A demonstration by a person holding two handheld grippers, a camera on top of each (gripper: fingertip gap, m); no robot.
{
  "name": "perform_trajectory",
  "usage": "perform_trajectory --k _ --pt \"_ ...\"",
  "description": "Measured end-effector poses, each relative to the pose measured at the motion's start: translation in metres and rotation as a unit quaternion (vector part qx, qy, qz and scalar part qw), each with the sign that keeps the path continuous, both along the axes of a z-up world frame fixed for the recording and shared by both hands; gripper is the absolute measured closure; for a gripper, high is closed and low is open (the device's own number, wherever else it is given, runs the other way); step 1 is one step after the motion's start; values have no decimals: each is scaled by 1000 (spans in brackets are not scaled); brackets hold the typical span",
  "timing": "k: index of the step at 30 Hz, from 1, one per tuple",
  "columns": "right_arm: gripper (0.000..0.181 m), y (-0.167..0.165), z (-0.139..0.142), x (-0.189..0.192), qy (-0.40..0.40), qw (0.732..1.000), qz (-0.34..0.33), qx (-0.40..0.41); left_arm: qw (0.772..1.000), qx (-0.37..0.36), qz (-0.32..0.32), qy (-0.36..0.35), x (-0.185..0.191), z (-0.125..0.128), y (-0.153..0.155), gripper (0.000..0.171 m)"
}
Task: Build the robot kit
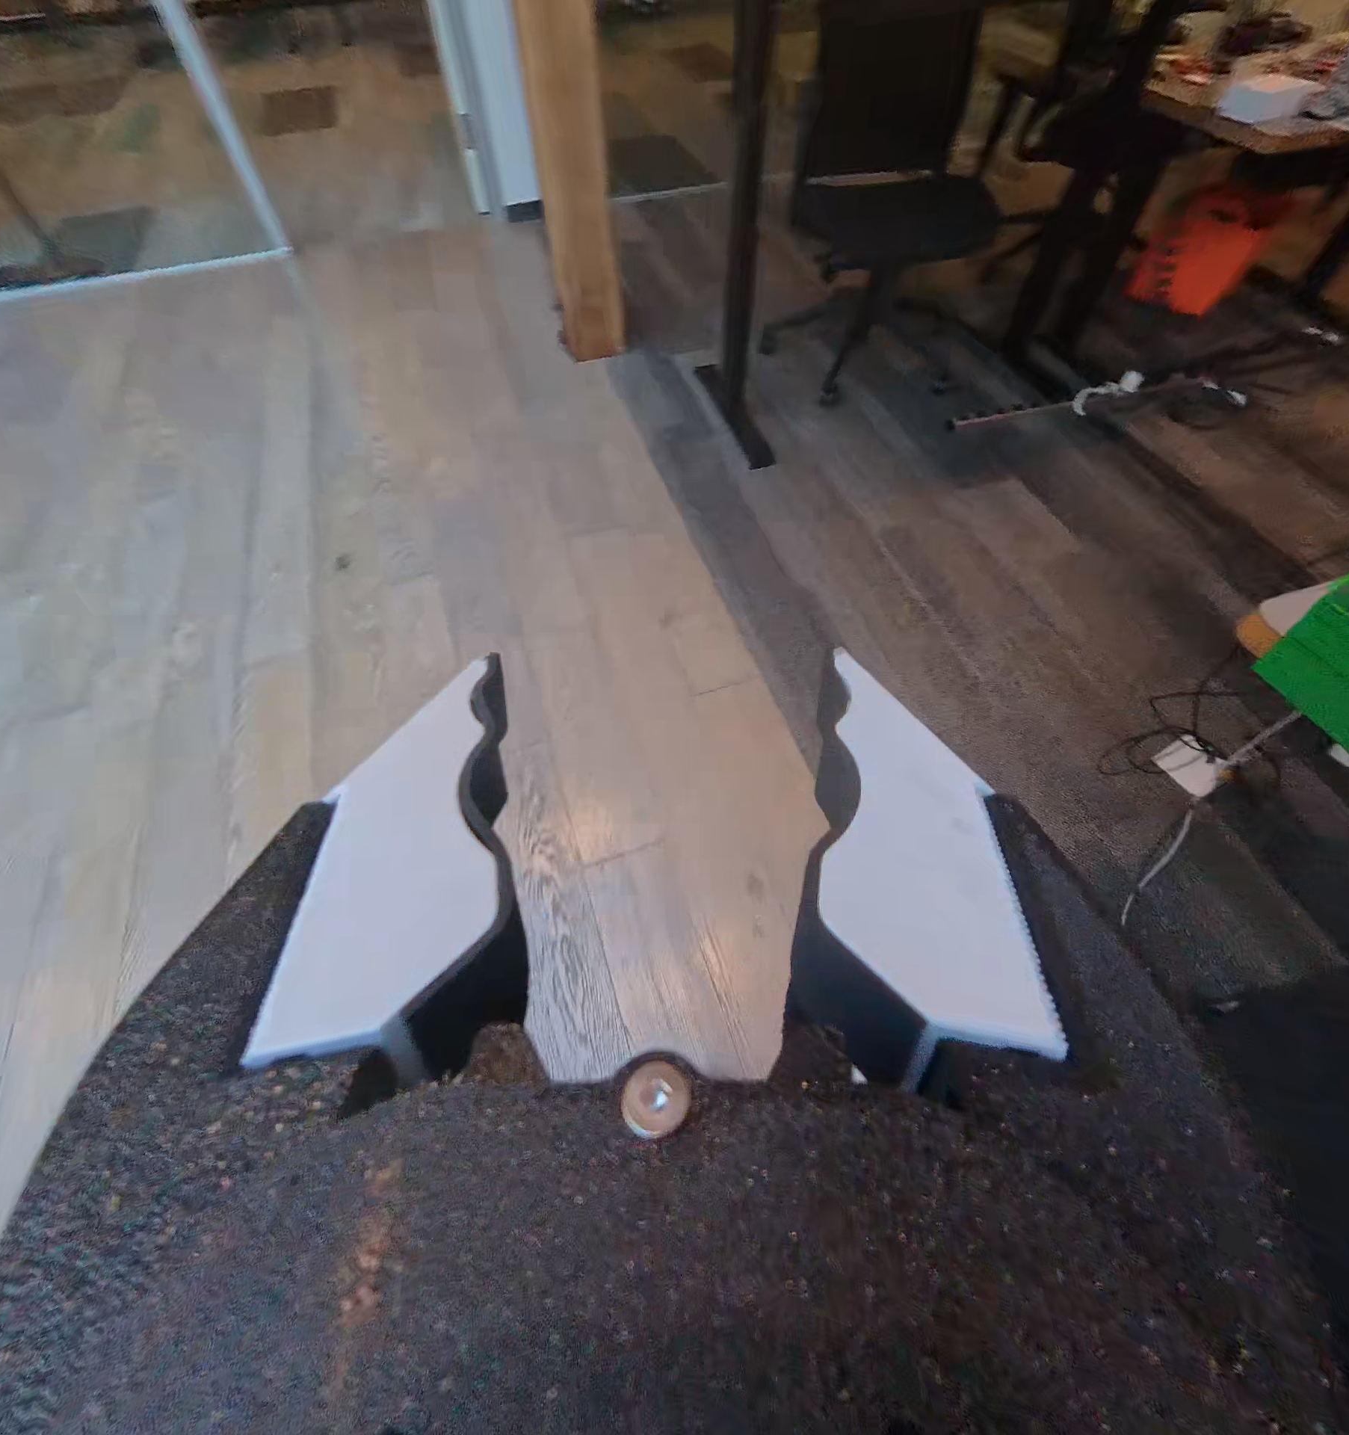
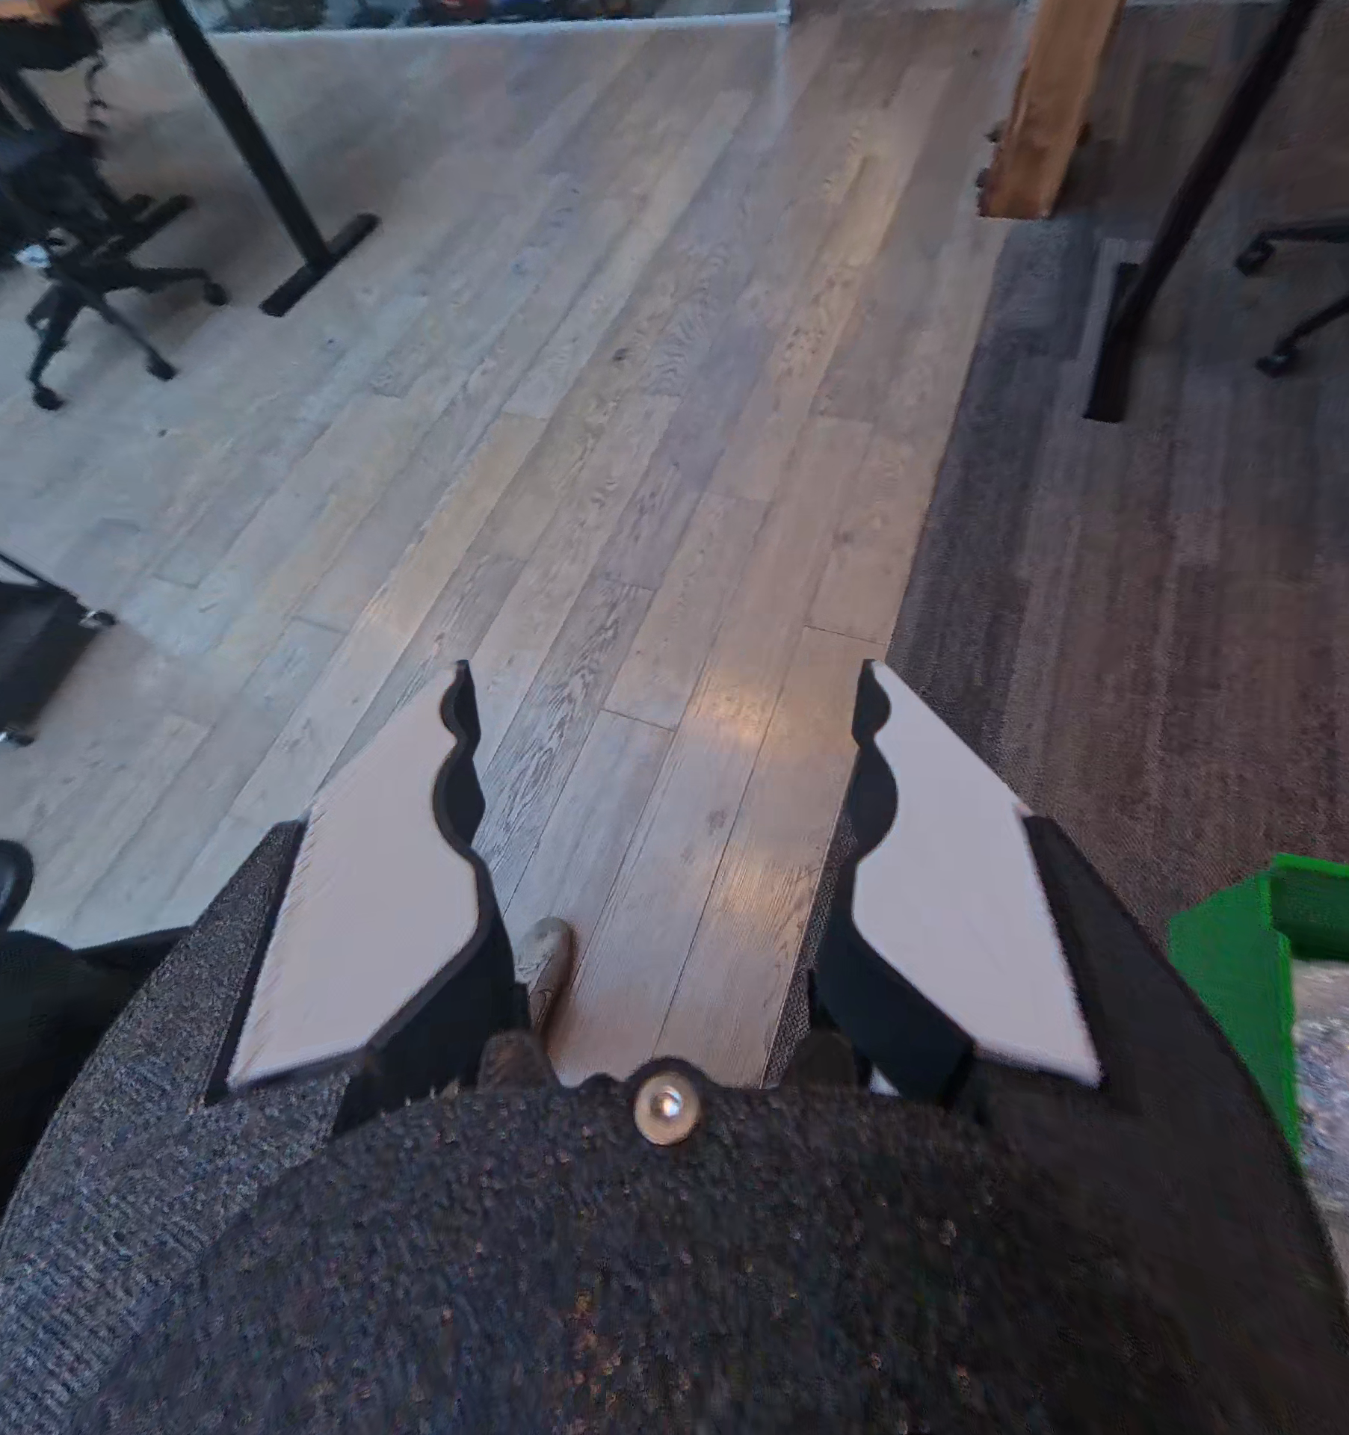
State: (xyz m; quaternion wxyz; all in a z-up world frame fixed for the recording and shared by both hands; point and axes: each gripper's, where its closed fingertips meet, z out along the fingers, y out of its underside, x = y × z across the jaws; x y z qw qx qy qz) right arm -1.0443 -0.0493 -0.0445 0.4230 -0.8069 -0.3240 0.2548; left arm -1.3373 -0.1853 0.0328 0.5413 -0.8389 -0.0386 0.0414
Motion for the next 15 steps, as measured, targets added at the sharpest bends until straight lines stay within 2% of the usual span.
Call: perform_trajectory --k 2,5,7,9,12,15 --pt "84 37 10 7 1 999 -54 -1 995 11 -96 23 1 23 93 91" --pt "84 94 23 31 1 990 -140 11 971 49 -225 59 23 62 222 92" --pt "84 134 22 54 10 979 -202 13 954 65 -282 77 43 78 299 92" --pt "84 178 14 78 19 966 -258 16 943 78 -312 80 68 88 368 93" --pt "85 252 -16 109 38 948 -317 13 939 91 -328 51 115 86 457 93" --pt "84 338 -48 140 55 936 -348 3 941 68 -329 40 165 56 535 95"
